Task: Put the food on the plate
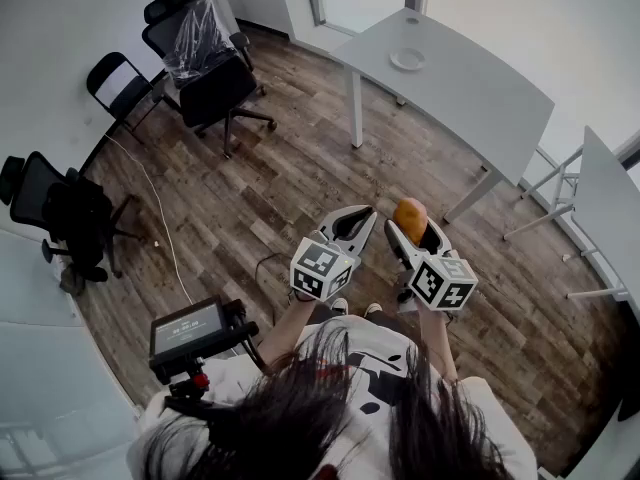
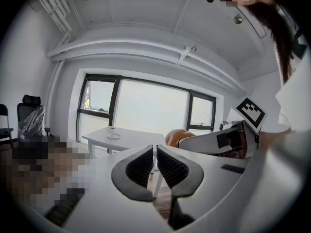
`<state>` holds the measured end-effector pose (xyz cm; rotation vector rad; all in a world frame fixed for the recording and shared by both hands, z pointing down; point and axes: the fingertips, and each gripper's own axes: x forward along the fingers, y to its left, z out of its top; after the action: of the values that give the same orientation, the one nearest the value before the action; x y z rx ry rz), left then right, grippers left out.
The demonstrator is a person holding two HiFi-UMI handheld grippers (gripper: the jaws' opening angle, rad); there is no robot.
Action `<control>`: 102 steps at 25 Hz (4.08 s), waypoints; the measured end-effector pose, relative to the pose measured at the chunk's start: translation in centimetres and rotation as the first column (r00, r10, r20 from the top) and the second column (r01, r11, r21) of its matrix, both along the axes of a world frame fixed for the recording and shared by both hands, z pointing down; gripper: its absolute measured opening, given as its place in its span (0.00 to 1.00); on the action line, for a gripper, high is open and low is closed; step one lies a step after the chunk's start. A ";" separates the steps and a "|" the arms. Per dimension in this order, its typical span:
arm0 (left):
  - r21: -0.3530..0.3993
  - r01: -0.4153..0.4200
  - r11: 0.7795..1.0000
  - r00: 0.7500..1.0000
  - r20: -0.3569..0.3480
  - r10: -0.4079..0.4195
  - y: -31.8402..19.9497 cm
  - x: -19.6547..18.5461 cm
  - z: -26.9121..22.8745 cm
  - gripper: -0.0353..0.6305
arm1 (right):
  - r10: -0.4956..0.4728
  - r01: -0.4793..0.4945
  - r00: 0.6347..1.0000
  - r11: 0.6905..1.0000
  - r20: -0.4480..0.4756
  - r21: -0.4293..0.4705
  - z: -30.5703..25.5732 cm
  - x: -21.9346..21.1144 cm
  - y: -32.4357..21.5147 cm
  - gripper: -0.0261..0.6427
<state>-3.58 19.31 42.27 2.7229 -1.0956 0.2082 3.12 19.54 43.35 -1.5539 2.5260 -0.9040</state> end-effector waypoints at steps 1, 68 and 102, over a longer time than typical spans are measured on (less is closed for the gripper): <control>0.000 0.001 1.000 1.000 0.000 -0.001 -0.1 0.0 0.0 0.08 | -0.001 0.001 1.000 1.000 0.001 0.001 0.0 -0.1 0.0 0.59; -0.023 -0.066 0.998 0.998 -0.020 0.066 -29.0 -1.5 1.0 0.08 | 0.067 -0.068 0.998 0.996 -0.017 -0.061 2.5 -1.5 -27.2 0.59; -0.093 -0.048 0.994 0.998 -0.050 0.044 -47.2 0.0 3.6 0.08 | 0.122 -0.123 0.992 0.985 -0.023 -0.117 4.7 3.3 -45.5 0.59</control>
<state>-3.54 -27.85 45.92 2.6568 -0.9851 0.1955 6.42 -26.00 48.02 -1.7338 2.3953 -1.0461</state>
